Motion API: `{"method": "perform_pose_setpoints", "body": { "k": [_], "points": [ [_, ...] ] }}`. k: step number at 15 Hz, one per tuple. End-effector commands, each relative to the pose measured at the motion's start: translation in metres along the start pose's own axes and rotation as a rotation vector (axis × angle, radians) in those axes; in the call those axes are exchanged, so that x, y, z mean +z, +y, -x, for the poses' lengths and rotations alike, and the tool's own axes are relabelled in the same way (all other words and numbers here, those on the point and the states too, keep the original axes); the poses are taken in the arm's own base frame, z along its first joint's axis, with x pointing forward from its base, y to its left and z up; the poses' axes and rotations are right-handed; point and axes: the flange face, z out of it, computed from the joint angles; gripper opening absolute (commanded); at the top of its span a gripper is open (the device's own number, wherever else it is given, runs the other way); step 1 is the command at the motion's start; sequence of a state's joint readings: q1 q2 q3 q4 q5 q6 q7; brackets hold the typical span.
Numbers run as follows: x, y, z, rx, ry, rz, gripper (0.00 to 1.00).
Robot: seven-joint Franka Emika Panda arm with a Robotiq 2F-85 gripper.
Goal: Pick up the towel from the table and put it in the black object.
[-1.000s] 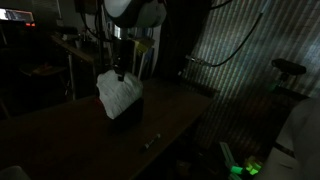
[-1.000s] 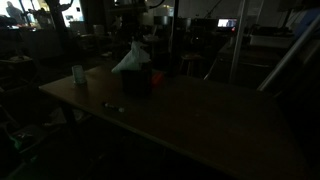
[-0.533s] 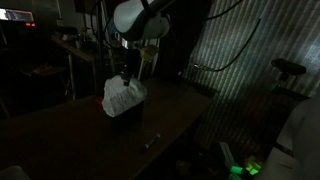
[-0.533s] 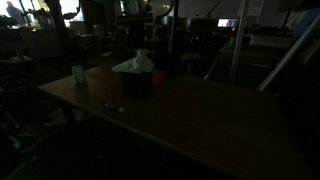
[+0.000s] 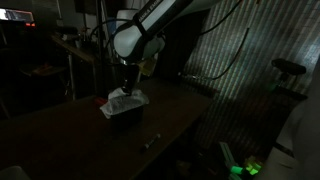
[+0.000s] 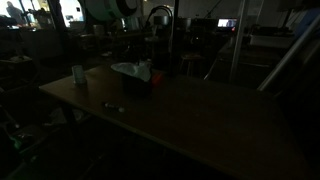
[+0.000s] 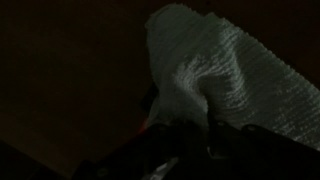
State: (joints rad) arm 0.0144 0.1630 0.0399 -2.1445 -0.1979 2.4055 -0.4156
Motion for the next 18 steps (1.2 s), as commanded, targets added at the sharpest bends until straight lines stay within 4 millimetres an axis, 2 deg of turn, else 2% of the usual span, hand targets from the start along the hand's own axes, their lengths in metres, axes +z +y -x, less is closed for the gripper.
{"method": "perform_pose_setpoints", "body": {
  "k": [1, 6, 9, 14, 18],
  "points": [
    [0.016, 0.0, 0.0, 0.03, -0.02, 0.001, 0.03],
    [0.044, -0.018, -0.003, 0.067, -0.075, -0.1, 0.03],
    [0.054, -0.026, -0.01, 0.081, -0.081, -0.15, 0.03],
    [0.062, -0.028, -0.004, 0.12, -0.089, -0.222, 0.03],
    [0.069, -0.022, 0.001, 0.188, -0.088, -0.253, 0.03]
  ]
}}
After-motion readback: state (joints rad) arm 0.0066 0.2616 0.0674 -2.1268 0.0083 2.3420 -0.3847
